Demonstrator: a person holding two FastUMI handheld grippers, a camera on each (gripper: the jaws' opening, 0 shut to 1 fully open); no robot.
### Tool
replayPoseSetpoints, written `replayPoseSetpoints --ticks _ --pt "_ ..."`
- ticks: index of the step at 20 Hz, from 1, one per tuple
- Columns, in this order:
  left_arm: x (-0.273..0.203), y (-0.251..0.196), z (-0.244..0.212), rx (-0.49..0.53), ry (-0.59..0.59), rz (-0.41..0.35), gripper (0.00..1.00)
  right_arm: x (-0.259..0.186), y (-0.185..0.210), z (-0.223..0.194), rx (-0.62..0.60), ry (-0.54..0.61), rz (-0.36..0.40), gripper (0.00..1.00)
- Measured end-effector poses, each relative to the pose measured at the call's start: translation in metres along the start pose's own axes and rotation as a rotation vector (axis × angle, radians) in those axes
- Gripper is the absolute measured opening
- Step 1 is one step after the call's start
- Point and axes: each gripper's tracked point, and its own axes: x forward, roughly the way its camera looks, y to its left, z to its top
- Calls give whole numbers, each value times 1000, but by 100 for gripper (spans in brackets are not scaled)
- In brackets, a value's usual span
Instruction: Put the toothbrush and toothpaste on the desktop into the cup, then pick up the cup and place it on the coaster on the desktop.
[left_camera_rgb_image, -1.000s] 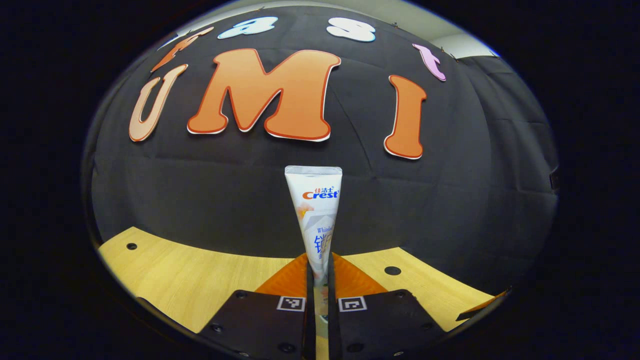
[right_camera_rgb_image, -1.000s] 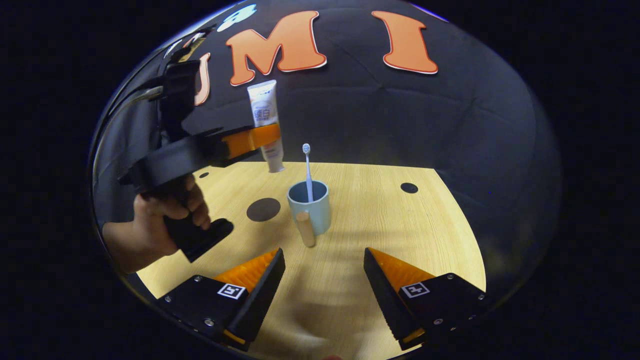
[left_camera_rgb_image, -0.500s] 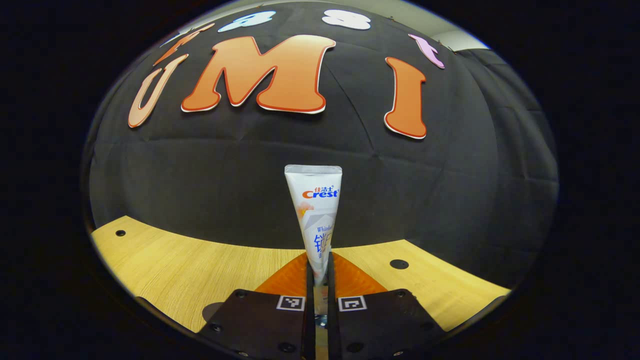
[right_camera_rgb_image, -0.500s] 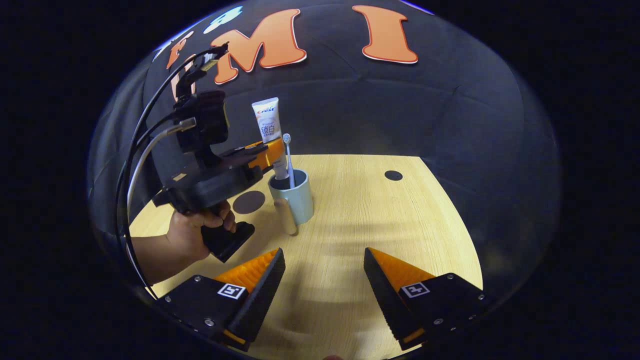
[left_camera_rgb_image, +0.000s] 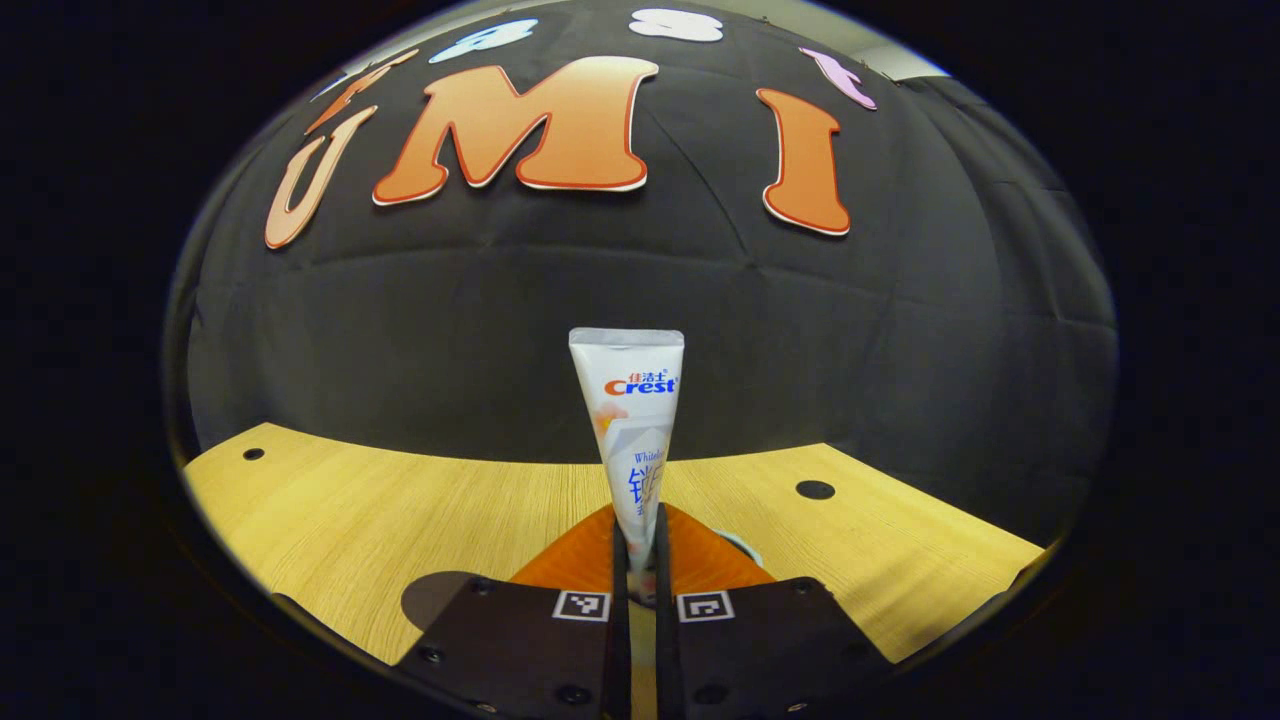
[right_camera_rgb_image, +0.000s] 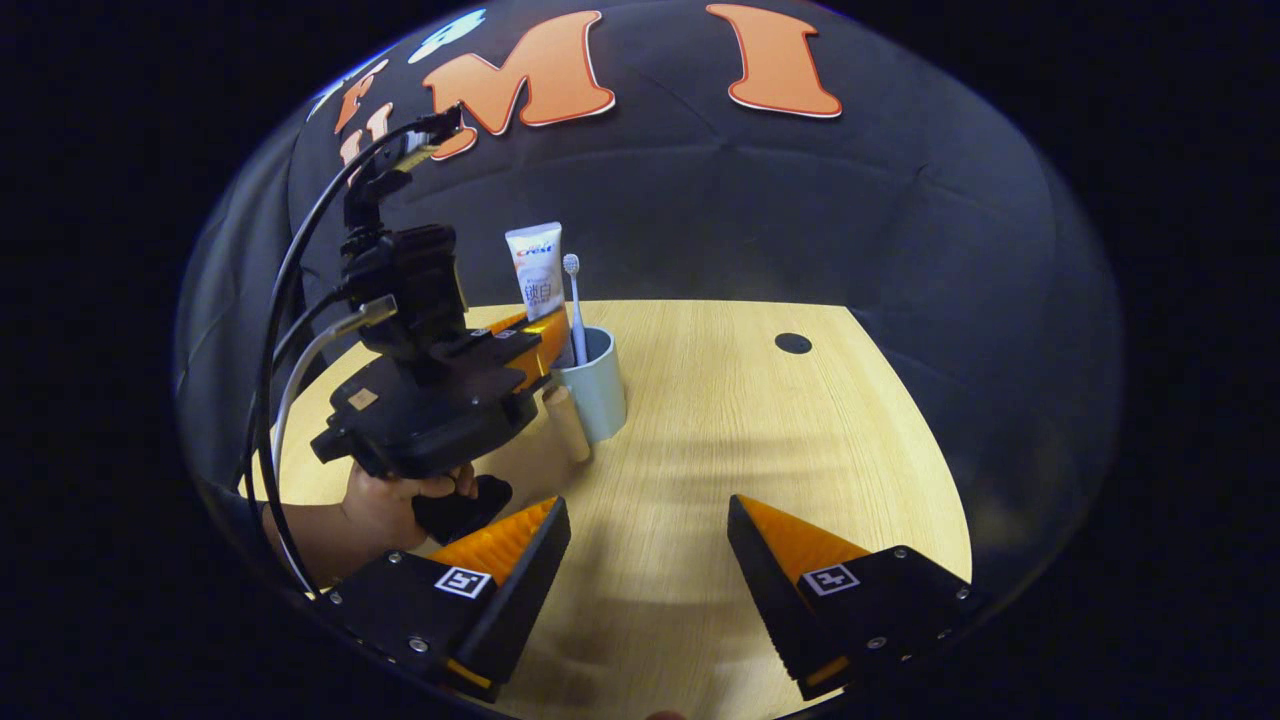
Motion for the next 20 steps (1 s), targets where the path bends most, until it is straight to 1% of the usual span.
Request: replayPoseSetpoints --ticks 1,5,6,8,9,12,14,17,20 --pt "-2 -2 0 8 5 -5 7 1 0 0 3 0 2 97" --pt "-13 -7 17 60 -11 -27 19 2 -3 2 9 -4 -7 97" --pt "-13 -7 13 69 16 -34 31 2 -4 3 10 -6 -7 97" --pt "-17 -5 11 78 36 -45 32 4 -6 4 11 -8 -16 97" --pt "-21 -6 14 74 45 -62 32 4 -7 4 12 -6 -19 97" --pt "-32 -4 13 84 82 -87 77 6 -11 3 16 1 -33 97" --pt "-41 -1 16 89 92 -101 92 8 -11 4 18 2 -39 97" --pt "-60 8 32 95 82 -101 97 13 -5 8 12 1 -33 97" --pt "-83 26 50 114 71 -77 97 21 6 18 -9 -8 -21 97"
